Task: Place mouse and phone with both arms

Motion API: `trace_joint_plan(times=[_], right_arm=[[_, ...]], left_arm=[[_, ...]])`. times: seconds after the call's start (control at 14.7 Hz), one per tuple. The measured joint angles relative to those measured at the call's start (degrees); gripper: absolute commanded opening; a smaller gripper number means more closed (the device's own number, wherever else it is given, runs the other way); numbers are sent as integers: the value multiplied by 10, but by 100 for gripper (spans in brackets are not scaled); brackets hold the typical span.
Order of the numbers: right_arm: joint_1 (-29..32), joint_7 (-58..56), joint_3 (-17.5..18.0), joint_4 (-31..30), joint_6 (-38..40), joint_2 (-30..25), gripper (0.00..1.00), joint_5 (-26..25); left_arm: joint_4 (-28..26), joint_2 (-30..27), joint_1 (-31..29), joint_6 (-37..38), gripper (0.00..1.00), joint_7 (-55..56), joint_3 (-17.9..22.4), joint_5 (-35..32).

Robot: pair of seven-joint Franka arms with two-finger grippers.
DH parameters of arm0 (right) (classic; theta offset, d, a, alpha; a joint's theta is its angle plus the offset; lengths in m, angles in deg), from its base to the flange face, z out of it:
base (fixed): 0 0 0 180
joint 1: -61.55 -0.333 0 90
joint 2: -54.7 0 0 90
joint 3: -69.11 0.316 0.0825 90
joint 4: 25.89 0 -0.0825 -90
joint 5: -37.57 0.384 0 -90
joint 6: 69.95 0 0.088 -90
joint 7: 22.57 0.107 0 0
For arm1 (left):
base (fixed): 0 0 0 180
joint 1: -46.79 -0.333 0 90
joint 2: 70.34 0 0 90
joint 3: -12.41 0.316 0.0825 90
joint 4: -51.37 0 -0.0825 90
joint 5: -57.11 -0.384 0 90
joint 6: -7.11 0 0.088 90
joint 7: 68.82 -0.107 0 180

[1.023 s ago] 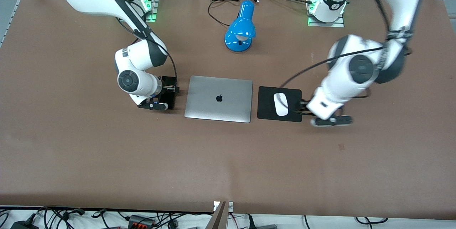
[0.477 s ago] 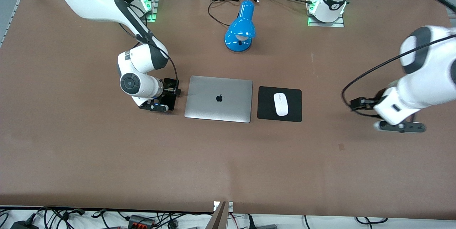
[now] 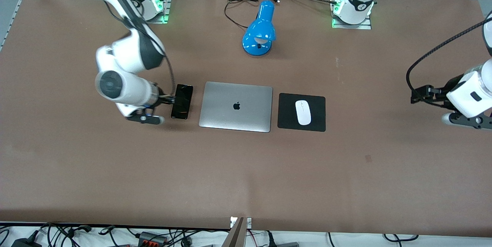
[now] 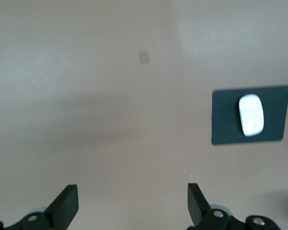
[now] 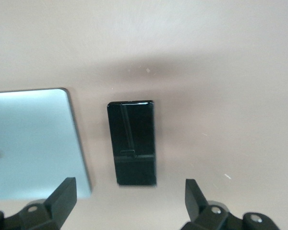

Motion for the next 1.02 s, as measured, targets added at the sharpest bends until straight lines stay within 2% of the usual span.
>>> trace_joint_plan(times=[0.14, 0.34, 0.48, 0.61, 0.68, 0.82, 1.02], right_arm=[[18, -16, -2, 74, 70, -9, 100, -1], [62, -84, -5, 146, 109, -9, 100, -10], [88, -142, -6, 189, 142, -9, 100, -35], [100, -192, -7, 234, 177, -10, 100, -54], [103, -213, -12, 252, 185, -10, 100, -59], [102, -250, -39, 270, 188, -13, 100, -61], [71, -269, -116, 278, 188, -16, 100, -61]], left_arm=[[-1, 0, 1, 24, 100, 0, -4, 0], [-1, -1, -3, 23, 100, 0, -3, 15], [-8, -15, -4, 10, 100, 5, 0, 31], [-40, -48, 6, -23, 100, 26, 11, 34], [-67, -71, 25, -48, 100, 42, 32, 35], [-131, -125, 78, -98, 100, 57, 88, 36], [-202, -195, 118, -123, 100, 64, 122, 36]])
